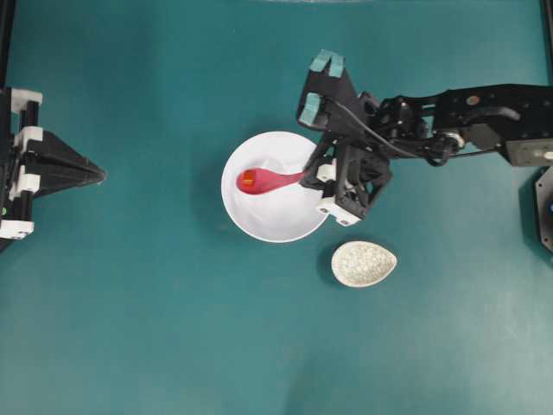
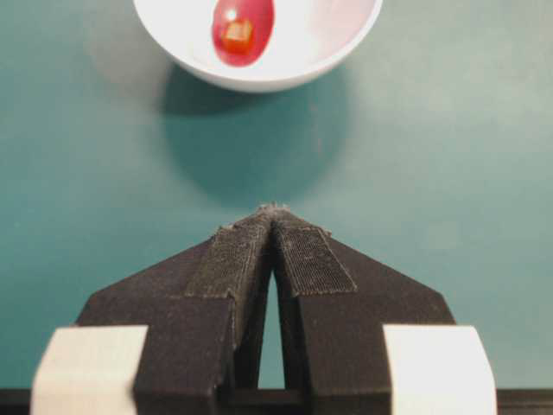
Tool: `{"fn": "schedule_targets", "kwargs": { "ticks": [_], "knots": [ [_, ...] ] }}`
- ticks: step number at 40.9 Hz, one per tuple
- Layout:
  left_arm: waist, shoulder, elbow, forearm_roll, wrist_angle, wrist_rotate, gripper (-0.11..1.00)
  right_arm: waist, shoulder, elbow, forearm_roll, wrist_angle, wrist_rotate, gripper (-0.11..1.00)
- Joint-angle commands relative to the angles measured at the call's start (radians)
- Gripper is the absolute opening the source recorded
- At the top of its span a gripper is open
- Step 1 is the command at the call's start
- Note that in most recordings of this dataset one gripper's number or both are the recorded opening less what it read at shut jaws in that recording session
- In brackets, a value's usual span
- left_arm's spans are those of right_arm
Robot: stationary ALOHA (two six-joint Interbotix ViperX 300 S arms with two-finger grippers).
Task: Grip the spoon and scoop the red block from the bowl with right arm.
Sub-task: 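Lift the spoon with the cube on it, pulling right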
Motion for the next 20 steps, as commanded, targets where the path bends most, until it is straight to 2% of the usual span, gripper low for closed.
{"fn": "schedule_targets", "kwargs": {
  "ticks": [1,20],
  "knots": [
    [0.003,0.008,-0.031,0.003,-0.009,-0.002,0.00,0.011,-0.044,0.008,0.003,-0.034,0.000,0.24],
    [0.003,0.008,-0.040,0.003,-0.006,-0.002,0.00,0.028,-0.146,0.129,0.005,-0.135,0.000,0.24]
  ]
}}
